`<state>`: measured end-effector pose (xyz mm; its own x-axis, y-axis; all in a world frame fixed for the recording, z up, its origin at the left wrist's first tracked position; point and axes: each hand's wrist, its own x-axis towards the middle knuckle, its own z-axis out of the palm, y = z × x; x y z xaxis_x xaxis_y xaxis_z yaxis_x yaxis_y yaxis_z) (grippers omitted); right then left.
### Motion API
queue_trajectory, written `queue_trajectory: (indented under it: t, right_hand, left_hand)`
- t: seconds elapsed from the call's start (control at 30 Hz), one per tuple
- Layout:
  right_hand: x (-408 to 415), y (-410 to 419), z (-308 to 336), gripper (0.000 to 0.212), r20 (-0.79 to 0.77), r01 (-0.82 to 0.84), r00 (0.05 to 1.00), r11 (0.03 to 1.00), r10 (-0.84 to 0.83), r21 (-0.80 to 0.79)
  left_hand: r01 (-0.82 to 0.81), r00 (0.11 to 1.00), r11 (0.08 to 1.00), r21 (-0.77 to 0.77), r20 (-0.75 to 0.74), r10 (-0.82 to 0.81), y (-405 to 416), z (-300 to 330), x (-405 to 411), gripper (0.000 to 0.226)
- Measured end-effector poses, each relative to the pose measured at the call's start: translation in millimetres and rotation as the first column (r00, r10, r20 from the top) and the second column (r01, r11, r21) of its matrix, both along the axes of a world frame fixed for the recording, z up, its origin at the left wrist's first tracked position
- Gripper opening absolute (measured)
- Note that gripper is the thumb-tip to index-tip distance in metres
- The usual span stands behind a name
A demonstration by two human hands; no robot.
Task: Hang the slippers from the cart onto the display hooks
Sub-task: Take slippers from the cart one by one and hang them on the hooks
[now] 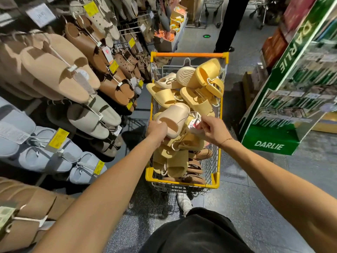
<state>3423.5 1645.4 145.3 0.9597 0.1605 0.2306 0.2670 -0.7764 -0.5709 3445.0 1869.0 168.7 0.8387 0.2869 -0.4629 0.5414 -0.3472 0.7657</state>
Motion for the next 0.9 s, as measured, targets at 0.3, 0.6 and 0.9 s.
queue_trajectory:
  t: [0.3, 0.6, 0.9]
  right_hand:
    - [-1.5, 10.1, -3.9, 0.028, 0.092, -0.023, 0.995, 0.988, 0.037, -0.153]
    - [-4.2, 27.0, -1.9, 0.019, 0.223, -0.109, 0.964, 0.978, 0.147, -0.176]
    - [-32.5, 72.4, -0.4, 0.022, 0.263, -0.370, 0.881, 0.920, 0.392, -0.132]
  left_hand:
    - [0.133, 0.991, 0.986, 0.101, 0.007, -0.135, -12.2, -3.5, 1.7, 0.054]
    - [0.229, 0.973, 0.936, 0.268, -0.030, -0.230, -8.4, -7.5, 2.8, 0.058]
    - [0.063, 0.997, 0.971, 0.232, -0.065, -0.049, -1.4, -11.3, 16.0, 0.064]
